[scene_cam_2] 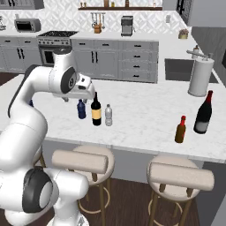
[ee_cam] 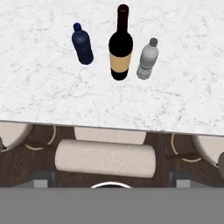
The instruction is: Move the plastic bottles in the middle to the plastics group, and the glass bottles in the middle to the glass group.
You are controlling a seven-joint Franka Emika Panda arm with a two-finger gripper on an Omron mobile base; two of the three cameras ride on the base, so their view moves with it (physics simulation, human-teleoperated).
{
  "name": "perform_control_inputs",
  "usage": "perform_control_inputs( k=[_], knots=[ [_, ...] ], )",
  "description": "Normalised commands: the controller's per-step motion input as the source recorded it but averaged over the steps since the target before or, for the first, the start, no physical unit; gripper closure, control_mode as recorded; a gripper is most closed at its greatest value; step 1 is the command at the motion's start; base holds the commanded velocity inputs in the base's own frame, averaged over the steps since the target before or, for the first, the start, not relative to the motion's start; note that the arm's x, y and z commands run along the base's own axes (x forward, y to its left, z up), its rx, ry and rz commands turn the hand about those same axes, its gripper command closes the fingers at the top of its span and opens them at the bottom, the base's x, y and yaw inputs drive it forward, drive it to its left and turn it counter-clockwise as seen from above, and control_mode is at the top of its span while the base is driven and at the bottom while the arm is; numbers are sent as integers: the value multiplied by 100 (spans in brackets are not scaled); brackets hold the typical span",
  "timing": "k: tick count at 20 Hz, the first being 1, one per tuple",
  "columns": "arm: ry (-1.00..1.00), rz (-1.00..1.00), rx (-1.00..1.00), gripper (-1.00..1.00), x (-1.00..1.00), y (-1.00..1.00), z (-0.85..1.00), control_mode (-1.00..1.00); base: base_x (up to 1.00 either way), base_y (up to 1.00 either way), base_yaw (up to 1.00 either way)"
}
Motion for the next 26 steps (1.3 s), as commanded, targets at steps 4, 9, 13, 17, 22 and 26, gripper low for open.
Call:
perform_control_inputs(
  k=[4,9,13,17,22,26],
  knots=[
    [-12,5,0,-100,85,0,-4,-100,0,0,0],
    [-2,1,-2,-100,75,1,-10,-100,0,0,0],
    [0,0,-2,-100,57,0,-16,-100,0,0,0],
    [-1,0,-6,-100,30,3,-27,-100,0,0,0],
    [-1,0,0,-100,26,0,-34,-100,0,0,0],
    [0,0,0,-100,36,1,-21,-100,0,0,0]
  ],
)
